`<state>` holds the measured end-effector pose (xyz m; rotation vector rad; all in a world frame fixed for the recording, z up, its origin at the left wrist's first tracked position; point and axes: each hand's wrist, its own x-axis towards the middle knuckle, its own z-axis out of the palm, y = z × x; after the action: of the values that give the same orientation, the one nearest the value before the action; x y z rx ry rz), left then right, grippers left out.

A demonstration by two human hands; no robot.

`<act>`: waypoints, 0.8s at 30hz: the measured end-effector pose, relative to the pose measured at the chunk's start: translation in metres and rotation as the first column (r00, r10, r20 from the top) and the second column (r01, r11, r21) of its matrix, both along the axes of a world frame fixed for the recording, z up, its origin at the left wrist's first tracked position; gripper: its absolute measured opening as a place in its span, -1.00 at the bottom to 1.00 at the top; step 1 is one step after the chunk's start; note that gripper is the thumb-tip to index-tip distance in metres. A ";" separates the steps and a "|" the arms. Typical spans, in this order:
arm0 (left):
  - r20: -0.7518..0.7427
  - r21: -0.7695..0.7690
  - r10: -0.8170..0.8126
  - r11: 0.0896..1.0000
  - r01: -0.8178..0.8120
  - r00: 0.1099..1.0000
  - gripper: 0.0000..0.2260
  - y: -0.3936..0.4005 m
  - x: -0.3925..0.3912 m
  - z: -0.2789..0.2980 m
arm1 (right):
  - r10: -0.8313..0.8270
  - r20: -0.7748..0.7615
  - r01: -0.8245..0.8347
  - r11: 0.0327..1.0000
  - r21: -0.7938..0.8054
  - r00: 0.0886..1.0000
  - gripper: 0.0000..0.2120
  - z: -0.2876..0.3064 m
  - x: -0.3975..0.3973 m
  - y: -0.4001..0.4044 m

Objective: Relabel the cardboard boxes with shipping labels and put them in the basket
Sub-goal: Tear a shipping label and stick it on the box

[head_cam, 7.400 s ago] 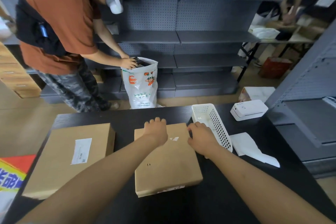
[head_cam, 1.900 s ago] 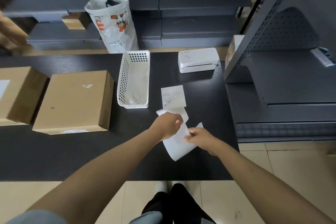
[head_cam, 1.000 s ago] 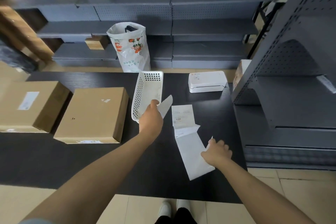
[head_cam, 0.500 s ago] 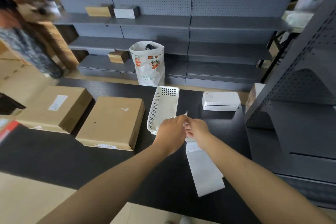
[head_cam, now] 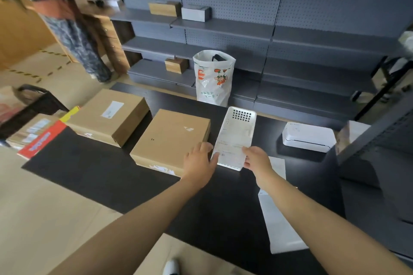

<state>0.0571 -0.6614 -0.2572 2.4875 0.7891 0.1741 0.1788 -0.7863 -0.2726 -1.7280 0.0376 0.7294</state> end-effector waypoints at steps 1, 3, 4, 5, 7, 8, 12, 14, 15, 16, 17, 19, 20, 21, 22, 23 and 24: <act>0.006 -0.065 0.069 0.996 -0.069 0.998 -0.72 0.013 -0.003 0.002 | 0.014 0.000 -0.014 1.000 0.014 1.000 -0.91 0.002 -0.004 0.011; 0.023 -0.185 0.166 0.970 -0.159 0.986 -0.71 0.039 -0.009 0.006 | 0.039 0.013 -0.039 0.999 0.025 0.999 -0.91 0.008 -0.015 0.034; 0.033 -0.230 0.193 0.956 -0.181 0.981 -0.71 0.052 -0.013 0.008 | 0.045 0.020 -0.046 0.998 0.031 0.999 -0.91 0.011 -0.021 0.047; 0.038 -0.265 0.205 0.946 -0.188 0.978 -0.72 0.067 -0.017 0.010 | 0.047 0.024 -0.048 0.998 0.037 0.999 -0.91 0.012 -0.027 0.060; 0.020 -0.304 0.195 0.935 -0.179 0.981 -0.75 0.098 -0.024 0.014 | 0.042 0.017 -0.042 0.998 0.042 0.999 -0.92 0.012 -0.039 0.088; 0.013 -0.306 0.178 0.937 -0.166 0.984 -0.78 0.115 -0.028 0.015 | 0.045 0.008 -0.045 0.998 0.052 0.999 -0.92 0.014 -0.046 0.102; 0.031 -0.296 0.146 0.946 -0.130 0.989 -0.87 0.174 -0.044 0.016 | 0.056 -0.009 -0.055 0.995 0.078 0.998 -0.88 0.019 -0.070 0.157; 0.038 -0.334 0.152 0.934 -0.131 0.988 -0.90 0.195 -0.053 0.011 | 0.065 -0.008 -0.064 0.996 0.069 0.998 -0.90 0.018 -0.081 0.178; 0.038 -0.347 0.150 0.929 -0.128 0.988 -0.90 0.204 -0.056 0.009 | 0.069 -0.007 -0.069 0.996 0.065 0.998 -0.90 0.017 -0.086 0.186; 0.034 -0.354 0.149 0.926 -0.127 0.988 -0.90 0.211 -0.059 0.007 | 0.077 -0.002 -0.077 0.995 0.057 0.997 -0.89 0.016 -0.089 0.192; 0.029 -0.357 0.148 0.925 -0.128 0.989 -0.90 0.218 -0.060 0.005 | 0.089 0.005 -0.089 0.995 0.039 0.996 -0.88 0.015 -0.090 0.198; 0.021 -0.361 0.152 0.923 -0.134 0.988 -0.90 0.229 -0.059 0.001 | 0.109 0.027 -0.109 0.994 -0.019 0.994 -0.85 0.011 -0.088 0.207; 0.018 -0.361 0.152 0.923 -0.135 0.988 -0.90 0.234 -0.058 -0.001 | 0.118 0.042 -0.116 0.992 -0.052 0.992 -0.83 0.009 -0.085 0.210; 0.015 -0.358 0.150 0.924 -0.134 0.989 -0.90 0.238 -0.055 -0.003 | 0.129 0.063 -0.123 0.988 -0.093 0.990 -0.81 0.007 -0.082 0.213; 0.010 -0.356 0.144 0.925 -0.131 0.990 -0.89 0.241 -0.051 -0.005 | 0.147 0.093 -0.132 0.980 -0.145 0.985 -0.79 0.006 -0.078 0.216; 0.001 -0.358 0.137 0.925 -0.127 0.991 -0.89 0.243 -0.047 -0.006 | 0.171 0.131 -0.142 0.968 -0.206 0.976 -0.77 0.004 -0.075 0.220; -0.011 -0.363 0.134 0.923 -0.128 0.991 -0.88 0.244 -0.043 -0.007 | 0.197 0.179 -0.145 0.952 -0.269 0.964 -0.75 0.002 -0.071 0.222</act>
<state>0.0146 -0.4171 -0.2646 2.0841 0.8938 0.0828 0.1077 -0.5640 -0.2702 -2.0646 -0.1701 0.6925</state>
